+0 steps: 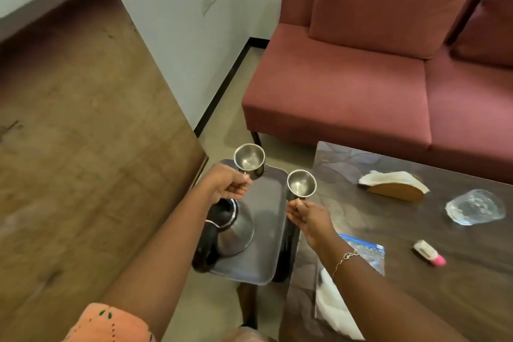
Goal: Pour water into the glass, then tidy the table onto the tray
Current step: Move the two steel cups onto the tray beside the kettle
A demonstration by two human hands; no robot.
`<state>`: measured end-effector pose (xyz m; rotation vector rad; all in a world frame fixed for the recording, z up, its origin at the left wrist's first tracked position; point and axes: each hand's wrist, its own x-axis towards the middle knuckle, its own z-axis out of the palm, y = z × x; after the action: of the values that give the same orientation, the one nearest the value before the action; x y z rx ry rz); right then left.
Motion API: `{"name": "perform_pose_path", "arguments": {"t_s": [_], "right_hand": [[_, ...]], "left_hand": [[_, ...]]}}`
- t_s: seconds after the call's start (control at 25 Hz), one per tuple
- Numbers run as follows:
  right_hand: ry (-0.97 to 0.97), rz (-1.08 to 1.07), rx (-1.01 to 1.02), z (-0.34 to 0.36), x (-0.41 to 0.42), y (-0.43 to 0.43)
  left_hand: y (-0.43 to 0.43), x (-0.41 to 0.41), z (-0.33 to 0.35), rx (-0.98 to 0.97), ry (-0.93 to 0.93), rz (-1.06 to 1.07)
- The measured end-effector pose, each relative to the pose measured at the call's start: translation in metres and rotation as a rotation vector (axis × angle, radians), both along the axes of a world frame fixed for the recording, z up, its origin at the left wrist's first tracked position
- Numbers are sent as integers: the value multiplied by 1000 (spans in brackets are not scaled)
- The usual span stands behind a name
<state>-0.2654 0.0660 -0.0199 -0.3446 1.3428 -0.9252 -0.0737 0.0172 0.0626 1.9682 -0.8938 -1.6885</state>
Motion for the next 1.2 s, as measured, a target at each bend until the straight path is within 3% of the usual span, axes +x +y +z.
{"name": "perform_pose_path", "arguments": {"t_s": [0.28,0.64,0.84,1.2], "right_hand": [[21,56,135,-61,94,-62],[95,53,269,-128,138,-105],[134,53,295,-149,143,-111],[90,84,324,-165,141,-114]], "left_hand": [[-65,91,-83,118,-62,27],[-82,97,-195,200,-57,177],[-86,88,-227,173,-121,253],[-87,83,-246,135,-262,123]]}}
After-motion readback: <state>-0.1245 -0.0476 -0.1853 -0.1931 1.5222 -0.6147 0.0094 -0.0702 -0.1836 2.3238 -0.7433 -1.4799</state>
